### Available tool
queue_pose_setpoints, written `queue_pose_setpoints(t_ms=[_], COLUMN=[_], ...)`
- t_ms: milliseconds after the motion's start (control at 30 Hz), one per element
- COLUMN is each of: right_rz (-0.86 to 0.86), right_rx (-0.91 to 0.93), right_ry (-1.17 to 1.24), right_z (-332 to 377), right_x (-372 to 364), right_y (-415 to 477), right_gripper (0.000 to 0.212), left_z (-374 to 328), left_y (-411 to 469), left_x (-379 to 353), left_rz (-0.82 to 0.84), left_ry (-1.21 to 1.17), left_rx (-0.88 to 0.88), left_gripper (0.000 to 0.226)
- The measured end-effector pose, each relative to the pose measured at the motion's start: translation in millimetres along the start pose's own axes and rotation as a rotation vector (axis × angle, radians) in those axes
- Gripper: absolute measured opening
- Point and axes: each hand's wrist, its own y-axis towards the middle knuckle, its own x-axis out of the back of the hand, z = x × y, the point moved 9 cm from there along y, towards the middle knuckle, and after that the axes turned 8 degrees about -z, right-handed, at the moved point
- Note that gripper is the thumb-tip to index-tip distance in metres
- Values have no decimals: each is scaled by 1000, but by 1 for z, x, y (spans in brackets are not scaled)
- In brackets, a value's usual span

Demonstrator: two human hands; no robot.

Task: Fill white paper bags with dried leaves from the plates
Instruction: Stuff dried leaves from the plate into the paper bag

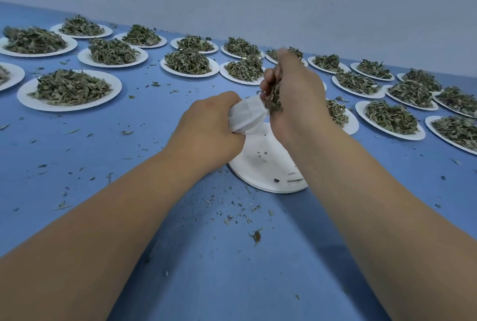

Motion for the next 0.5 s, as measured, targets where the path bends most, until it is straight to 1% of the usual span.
queue_pose_setpoints(t_ms=[67,200,300,367,400,500], right_rz=[0,17,66,59,55,49], right_rx=[-11,-31,-35,-22,-19,-21], right_ry=[-12,24,46,32,33,67], right_z=[-3,-7,-11,-13,-15,-19], right_x=[-3,-6,-9,-6,-4,2], right_y=[-1,-1,-5,-8,-10,-13], right_gripper=[69,51,51,57,56,35], left_z=[-1,-4,-3,-1,-1,3], left_y=[0,-1,-1,-1,0,0], left_x=[-1,-2,-3,-5,-5,-4], left_rz=[4,6,15,21,20,10], left_ry=[4,-25,-47,-54,-55,-65], left_rx=[1,-2,17,39,50,87], left_gripper=[23,20,20,17,15,22])
